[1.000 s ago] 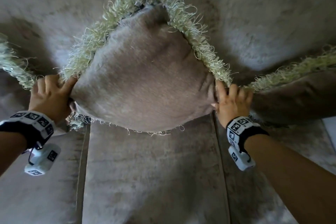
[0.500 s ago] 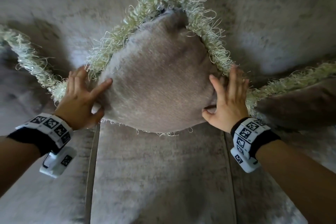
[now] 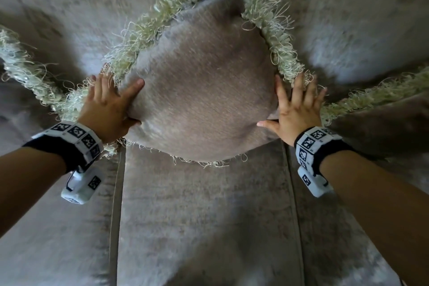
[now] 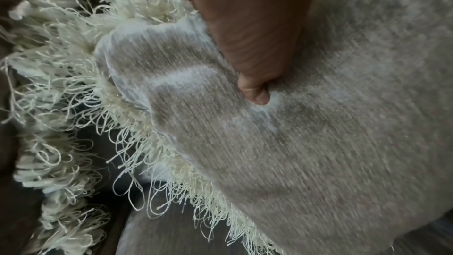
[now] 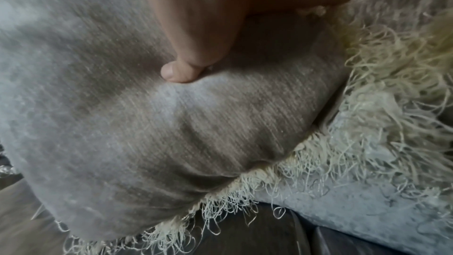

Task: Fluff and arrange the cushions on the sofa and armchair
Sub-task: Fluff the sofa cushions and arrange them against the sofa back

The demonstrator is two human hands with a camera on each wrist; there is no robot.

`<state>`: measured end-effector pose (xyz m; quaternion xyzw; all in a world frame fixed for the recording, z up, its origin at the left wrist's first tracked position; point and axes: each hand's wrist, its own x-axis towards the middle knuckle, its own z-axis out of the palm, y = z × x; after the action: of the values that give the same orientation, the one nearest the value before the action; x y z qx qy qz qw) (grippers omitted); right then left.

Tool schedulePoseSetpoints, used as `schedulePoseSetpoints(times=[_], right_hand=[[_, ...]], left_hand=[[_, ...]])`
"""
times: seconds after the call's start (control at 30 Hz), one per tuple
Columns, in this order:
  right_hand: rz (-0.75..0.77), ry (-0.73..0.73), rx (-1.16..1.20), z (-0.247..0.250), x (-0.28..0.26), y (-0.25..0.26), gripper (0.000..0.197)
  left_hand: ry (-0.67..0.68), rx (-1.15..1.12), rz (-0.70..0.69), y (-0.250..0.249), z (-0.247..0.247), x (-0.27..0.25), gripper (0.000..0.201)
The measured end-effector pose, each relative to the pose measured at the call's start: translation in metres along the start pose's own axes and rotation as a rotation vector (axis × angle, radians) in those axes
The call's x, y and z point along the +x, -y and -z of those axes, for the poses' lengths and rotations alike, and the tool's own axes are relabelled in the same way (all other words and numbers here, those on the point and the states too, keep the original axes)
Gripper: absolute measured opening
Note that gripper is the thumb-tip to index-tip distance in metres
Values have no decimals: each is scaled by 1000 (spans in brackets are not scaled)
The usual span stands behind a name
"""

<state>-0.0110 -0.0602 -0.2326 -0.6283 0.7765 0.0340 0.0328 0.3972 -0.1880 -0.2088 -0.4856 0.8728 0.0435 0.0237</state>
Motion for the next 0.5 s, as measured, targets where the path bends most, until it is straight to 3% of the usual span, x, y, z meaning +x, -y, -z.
schedulePoseSetpoints(times=[0.23, 0.33, 0.5], right_hand=[[-105, 124, -30, 21, -13, 13, 126], [-115, 193, 6, 51, -35, 21, 117], [-57, 191, 58, 118, -80, 29, 97]], left_hand=[[93, 100, 65, -11, 16, -12, 122], [181, 82, 74, -19, 34, -29, 122], [256, 61, 94, -31, 83, -61, 126]])
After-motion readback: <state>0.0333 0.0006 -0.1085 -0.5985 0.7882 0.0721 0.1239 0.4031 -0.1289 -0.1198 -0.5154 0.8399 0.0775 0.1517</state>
